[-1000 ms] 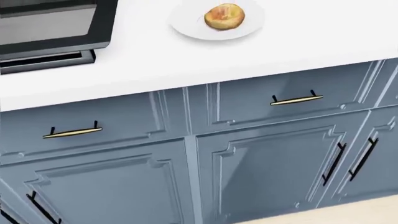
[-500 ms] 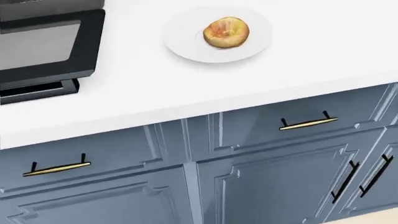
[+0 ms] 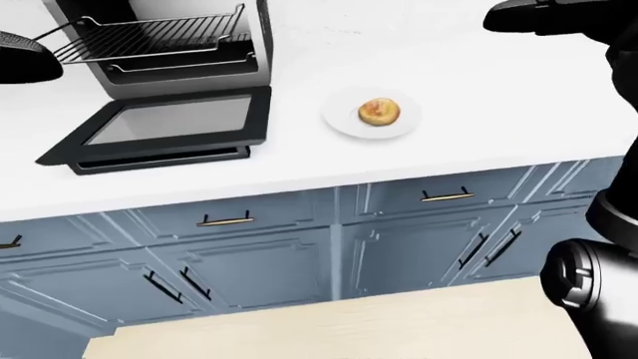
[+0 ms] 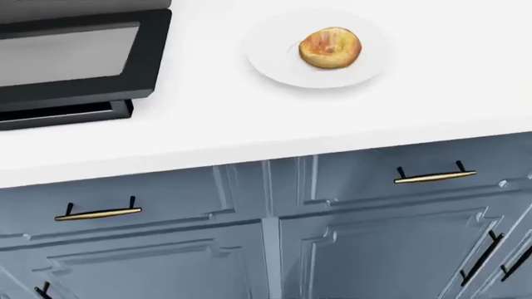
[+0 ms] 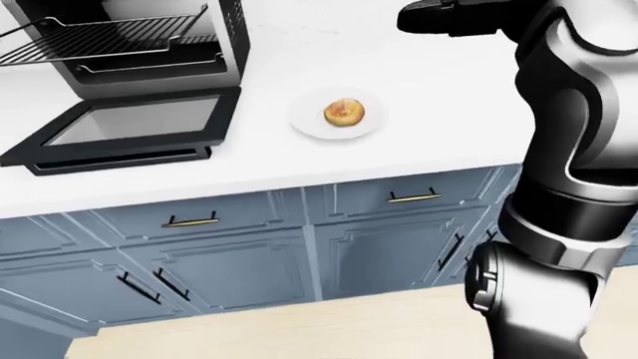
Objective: Place the bread on the top rack of the toaster oven.
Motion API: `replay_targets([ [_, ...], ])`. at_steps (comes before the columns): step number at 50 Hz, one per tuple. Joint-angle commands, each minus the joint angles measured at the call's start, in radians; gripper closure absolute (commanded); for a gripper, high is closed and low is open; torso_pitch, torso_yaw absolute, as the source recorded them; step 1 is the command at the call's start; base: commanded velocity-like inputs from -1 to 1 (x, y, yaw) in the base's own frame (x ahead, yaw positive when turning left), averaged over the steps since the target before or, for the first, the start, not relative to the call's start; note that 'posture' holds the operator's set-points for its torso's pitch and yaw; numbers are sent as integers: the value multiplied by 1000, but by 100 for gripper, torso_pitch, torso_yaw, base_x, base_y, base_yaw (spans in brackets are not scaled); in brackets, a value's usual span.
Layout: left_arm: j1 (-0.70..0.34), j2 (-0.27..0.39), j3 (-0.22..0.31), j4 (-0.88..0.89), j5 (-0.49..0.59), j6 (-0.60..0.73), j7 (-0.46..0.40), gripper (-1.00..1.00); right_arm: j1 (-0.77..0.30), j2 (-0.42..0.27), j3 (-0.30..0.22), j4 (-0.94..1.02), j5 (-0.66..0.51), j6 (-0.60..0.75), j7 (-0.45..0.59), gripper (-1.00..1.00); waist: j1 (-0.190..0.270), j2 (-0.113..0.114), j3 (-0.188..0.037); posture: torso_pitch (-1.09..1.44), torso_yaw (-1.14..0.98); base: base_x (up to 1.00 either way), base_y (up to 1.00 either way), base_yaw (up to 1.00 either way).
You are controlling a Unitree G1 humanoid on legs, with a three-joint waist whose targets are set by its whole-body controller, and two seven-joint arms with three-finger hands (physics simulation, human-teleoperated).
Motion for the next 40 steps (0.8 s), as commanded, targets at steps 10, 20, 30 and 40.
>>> replay_targets([
  [10,-14,14,47,-2,7,-28,3,-100,-3,5,-4,-55,-43,-46,15,-100,12,-18,-94,0,0,0,14,0],
  [20,3,31,59,0,-4,-42,4,-100,-14,8,-12,-47,-50,-40,12,-100,-26,114,-54,0,0,0,19,0],
  [30,8,41,51,-2,-16,-55,10,-100,-20,25,-31,-55,-52,-3,15,-100,9,18,-59,0,0,0,0,0],
  [40,4,31,51,-5,-10,-48,9,-100,-9,21,-6,-48,-46,-14,-16,-100,16,19,-61,0,0,0,0,35],
])
